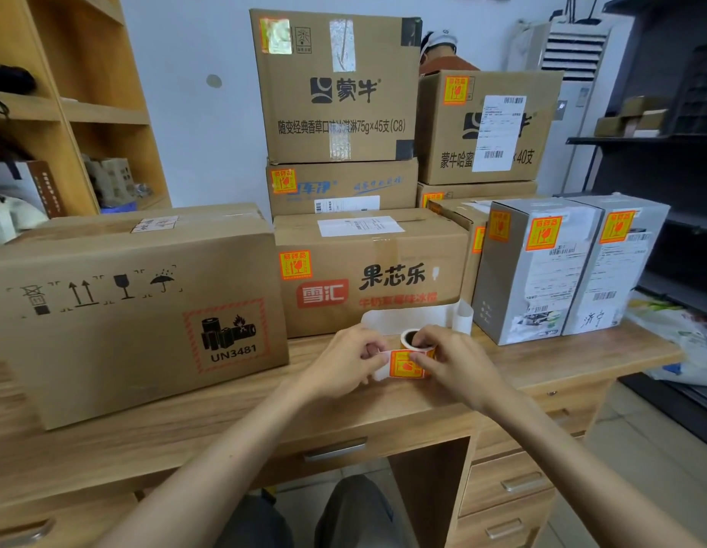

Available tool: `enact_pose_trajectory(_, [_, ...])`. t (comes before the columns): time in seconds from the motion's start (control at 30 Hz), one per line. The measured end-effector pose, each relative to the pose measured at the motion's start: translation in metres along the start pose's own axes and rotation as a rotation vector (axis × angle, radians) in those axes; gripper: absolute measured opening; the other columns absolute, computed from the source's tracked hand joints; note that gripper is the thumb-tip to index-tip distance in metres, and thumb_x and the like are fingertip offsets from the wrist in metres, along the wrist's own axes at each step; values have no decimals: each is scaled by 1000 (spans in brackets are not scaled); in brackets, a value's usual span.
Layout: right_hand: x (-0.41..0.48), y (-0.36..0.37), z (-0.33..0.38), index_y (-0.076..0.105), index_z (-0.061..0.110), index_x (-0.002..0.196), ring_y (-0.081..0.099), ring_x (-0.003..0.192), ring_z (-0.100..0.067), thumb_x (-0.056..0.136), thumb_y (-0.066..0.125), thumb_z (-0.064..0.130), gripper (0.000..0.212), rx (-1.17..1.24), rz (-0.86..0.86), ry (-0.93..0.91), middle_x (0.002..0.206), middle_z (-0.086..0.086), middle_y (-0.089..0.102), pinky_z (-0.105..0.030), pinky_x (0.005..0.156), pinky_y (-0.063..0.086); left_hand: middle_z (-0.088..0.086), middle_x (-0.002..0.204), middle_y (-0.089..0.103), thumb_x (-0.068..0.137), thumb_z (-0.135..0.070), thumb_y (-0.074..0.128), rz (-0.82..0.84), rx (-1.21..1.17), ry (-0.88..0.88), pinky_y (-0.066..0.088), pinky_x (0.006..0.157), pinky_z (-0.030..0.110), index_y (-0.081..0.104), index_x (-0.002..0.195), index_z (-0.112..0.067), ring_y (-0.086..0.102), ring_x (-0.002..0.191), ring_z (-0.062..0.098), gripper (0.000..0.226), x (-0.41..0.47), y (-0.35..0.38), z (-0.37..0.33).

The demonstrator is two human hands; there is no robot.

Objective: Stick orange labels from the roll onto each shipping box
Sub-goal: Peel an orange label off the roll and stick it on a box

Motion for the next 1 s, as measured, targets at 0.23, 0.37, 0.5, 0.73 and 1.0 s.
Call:
enact_pose_trajectory(0.23, [-2, 4, 3, 58, 23, 106, 57, 89, -9, 93, 65, 36, 20, -76, -104, -34, 111, 8, 57, -24, 65, 45, -2, 97, 56, 101, -20, 62, -15, -64, -9, 57, 60, 23, 72, 99, -12, 63, 67, 11, 13, -1, 1, 1])
enact_pose_trajectory(0.37, [-15, 0, 13, 54, 21, 100, 52, 72, -9, 90, 67, 36, 23, -141, -235, -101, 106, 7, 45, -22, 51, 44, 4, 97, 58, 99, -18, 64, -28, -107, -8, 59, 60, 30, 73, 99, -9, 62, 63, 10, 12, 1, 1, 5])
enact_pose_trajectory(0.5, [-23, 6, 27, 50, 24, 83, 51, 62, -14, 91, 65, 37, 21, -134, -216, -126, 86, 13, 40, -32, 50, 42, 1, 92, 60, 98, -14, 67, -41, -185, -14, 60, 60, 33, 74, 94, -8, 62, 61, 6, 10, 2, 4, 4])
enact_pose_trajectory(0.73, [-19, 13, 22, 59, 26, 86, 53, 67, -10, 92, 63, 43, 19, -67, -162, -6, 79, 10, 53, -31, 58, 42, 4, 96, 61, 96, -14, 69, -31, -251, 2, 61, 65, 33, 76, 95, -5, 62, 68, 3, 12, 1, 6, 3])
enact_pose_trajectory(1.0, [-16, 15, 16, 58, 29, 86, 53, 70, -7, 91, 61, 50, 21, 7, -131, 54, 79, 11, 57, -21, 56, 33, 3, 100, 57, 99, -16, 64, 36, -277, 7, 60, 72, 32, 78, 102, -10, 61, 78, 1, 15, -1, 7, 4])
Point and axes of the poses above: each hand's wrist, its own x-axis towards the middle knuckle, its own y-axis out of the palm, z = x × y, the point moved 6 cm from there along x, towards the middle knuckle
